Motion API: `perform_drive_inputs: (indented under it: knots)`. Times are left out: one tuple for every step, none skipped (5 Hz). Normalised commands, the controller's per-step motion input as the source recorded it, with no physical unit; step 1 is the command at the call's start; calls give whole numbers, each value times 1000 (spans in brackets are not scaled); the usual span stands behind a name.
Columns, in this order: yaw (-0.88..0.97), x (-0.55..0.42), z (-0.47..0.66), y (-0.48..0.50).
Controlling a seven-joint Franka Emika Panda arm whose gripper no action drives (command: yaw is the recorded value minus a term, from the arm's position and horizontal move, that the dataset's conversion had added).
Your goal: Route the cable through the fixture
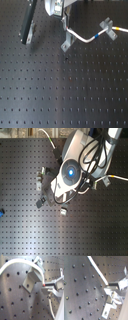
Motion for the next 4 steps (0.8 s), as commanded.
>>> perform_drive_inputs:
  knots:
    - [0, 164, 111, 128]
    - [0, 161, 275, 122]
    - [29, -55, 406, 91]
    - [63, -71, 108, 114]
